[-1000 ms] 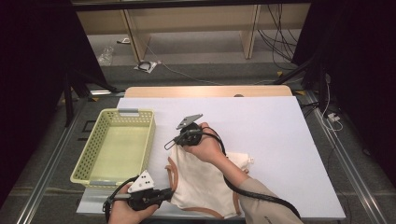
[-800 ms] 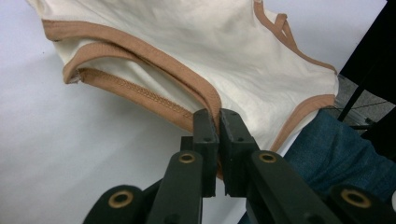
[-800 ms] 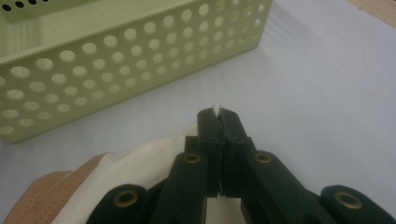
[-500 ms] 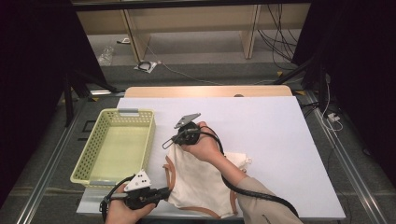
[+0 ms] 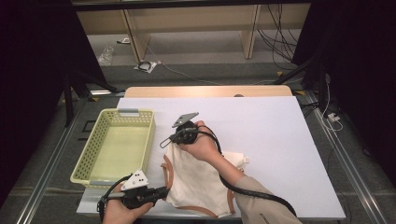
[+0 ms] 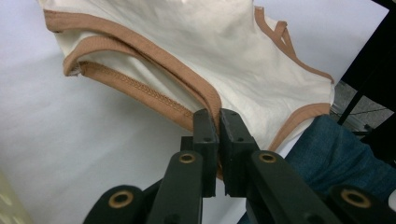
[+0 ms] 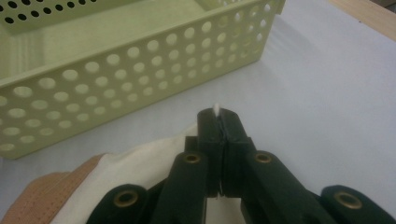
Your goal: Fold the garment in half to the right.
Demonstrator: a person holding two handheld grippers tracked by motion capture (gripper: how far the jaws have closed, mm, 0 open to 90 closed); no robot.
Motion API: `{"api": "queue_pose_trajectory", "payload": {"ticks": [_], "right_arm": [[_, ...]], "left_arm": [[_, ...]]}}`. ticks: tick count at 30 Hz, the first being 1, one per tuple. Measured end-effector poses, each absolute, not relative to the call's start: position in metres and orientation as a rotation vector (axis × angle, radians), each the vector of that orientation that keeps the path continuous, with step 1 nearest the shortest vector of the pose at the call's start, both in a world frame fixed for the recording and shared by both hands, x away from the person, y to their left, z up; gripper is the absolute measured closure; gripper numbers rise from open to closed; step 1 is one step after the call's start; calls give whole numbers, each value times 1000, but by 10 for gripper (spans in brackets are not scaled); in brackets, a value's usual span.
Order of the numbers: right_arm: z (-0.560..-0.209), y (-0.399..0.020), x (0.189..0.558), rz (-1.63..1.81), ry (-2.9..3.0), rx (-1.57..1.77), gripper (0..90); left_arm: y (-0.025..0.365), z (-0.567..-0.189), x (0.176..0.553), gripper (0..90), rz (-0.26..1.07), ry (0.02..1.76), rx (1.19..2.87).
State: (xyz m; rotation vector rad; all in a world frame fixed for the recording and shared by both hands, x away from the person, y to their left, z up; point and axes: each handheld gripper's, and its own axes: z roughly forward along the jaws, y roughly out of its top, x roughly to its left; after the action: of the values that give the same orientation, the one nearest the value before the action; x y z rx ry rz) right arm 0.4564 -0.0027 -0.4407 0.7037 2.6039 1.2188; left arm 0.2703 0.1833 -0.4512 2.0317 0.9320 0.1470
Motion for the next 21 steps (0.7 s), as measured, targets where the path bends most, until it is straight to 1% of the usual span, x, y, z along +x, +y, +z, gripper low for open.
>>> {"api": "queue_pose_trajectory", "payload": {"ticks": [21], "right_arm": [[-435, 5, 459, 1244, 2581, 701, 897]], "left_arm": [[193, -446, 272, 855, 169, 946, 2032]]}}
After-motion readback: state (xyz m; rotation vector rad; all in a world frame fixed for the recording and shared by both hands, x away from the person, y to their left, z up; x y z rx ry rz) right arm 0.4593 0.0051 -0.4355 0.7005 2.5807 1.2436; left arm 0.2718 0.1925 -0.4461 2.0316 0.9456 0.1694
